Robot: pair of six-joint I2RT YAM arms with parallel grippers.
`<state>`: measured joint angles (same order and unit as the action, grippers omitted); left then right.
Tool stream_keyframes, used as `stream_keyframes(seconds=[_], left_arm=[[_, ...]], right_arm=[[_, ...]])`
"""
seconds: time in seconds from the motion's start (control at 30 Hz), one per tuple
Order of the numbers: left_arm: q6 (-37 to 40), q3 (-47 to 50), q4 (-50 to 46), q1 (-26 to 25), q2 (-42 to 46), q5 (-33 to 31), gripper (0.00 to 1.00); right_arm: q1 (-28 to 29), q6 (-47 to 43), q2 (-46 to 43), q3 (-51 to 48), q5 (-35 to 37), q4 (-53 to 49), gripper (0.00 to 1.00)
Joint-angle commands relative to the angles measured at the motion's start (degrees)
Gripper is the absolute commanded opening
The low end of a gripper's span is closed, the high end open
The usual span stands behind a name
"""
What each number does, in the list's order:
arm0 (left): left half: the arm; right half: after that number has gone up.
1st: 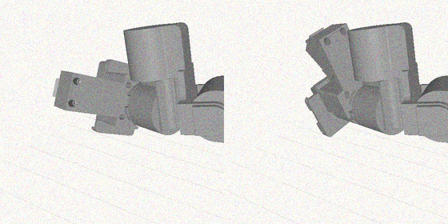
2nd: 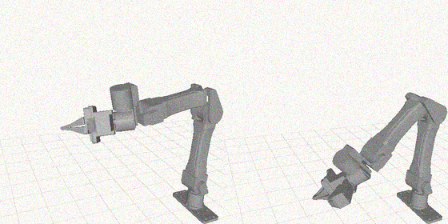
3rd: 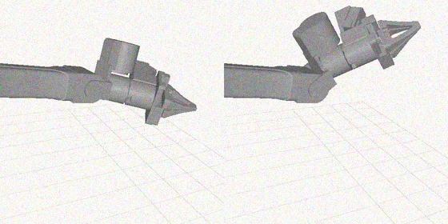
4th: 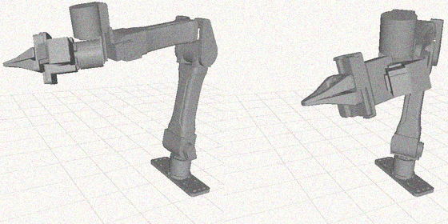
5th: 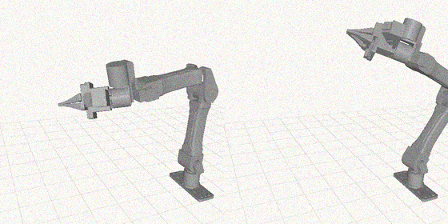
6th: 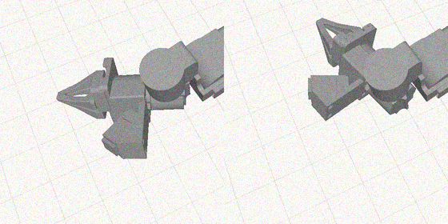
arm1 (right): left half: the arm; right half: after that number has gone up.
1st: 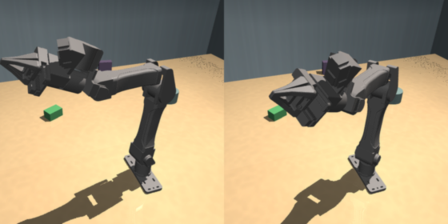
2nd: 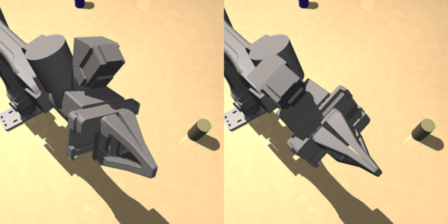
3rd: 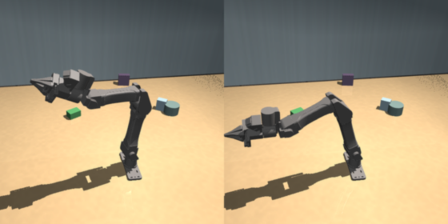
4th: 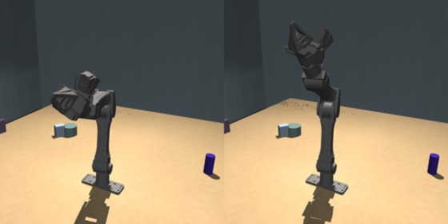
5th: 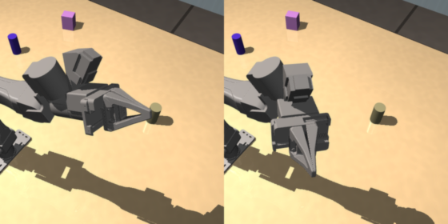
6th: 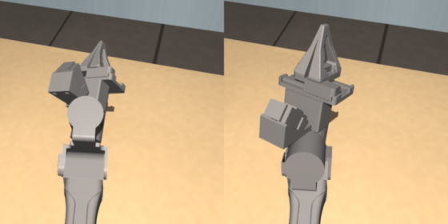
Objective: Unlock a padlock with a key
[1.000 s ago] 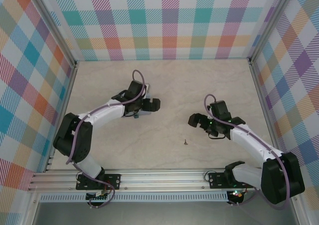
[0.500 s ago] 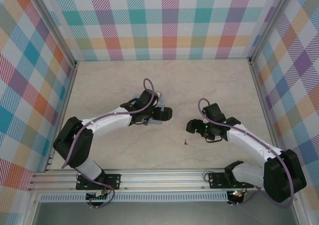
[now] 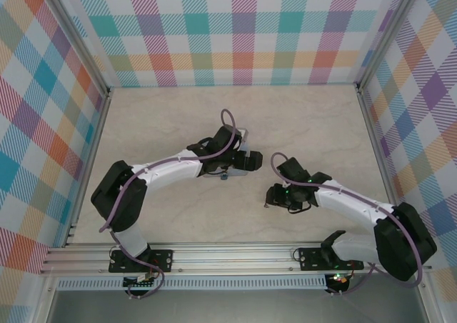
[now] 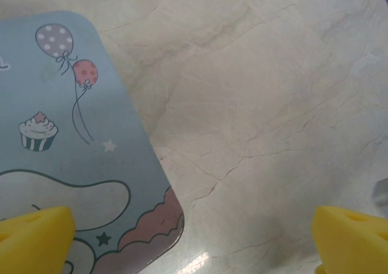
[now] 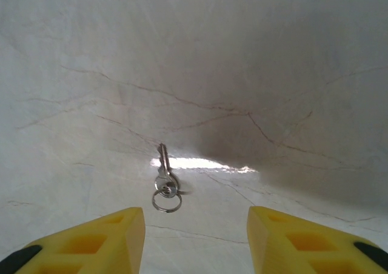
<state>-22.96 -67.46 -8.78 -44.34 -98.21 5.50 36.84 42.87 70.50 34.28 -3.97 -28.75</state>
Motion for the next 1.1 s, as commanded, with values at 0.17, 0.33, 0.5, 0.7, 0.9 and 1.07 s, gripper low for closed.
stream_keyframes(seconds=[0.17, 0.33, 0.5, 0.7, 0.9, 1.07], left_arm=[[-0.5, 1.5, -0.2, 5.4, 11.4, -1.0, 1.0], [-0.6, 5.8, -0.9, 7.5, 16.3, -2.4, 1.0], [-1.4, 9.2, -0.9, 8.5, 19.4, -3.3, 1.0], [-2.5, 11.8, -0.2, 8.9, 20.8, -4.4, 1.0], [-2.8, 12.3, -0.1, 9.0, 20.9, -4.5, 1.0], [-2.8, 12.2, -0.3, 9.1, 20.6, -4.4, 1.0]], right_arm=[[6.0, 0.3, 6.8, 4.1, 1.3, -1.2, 0.46], [7.5, 0.1, 9.9, 6.2, 3.0, -1.4, 0.45], [7.7, -0.5, 12.1, 8.3, 5.2, -3.1, 0.44], [7.7, -1.4, 14.5, 9.6, 5.0, -3.5, 0.38], [7.8, -2.0, 17.0, 10.1, 4.1, -3.7, 0.3], [7.8, -2.0, 17.7, 10.0, 4.0, -3.4, 0.21]])
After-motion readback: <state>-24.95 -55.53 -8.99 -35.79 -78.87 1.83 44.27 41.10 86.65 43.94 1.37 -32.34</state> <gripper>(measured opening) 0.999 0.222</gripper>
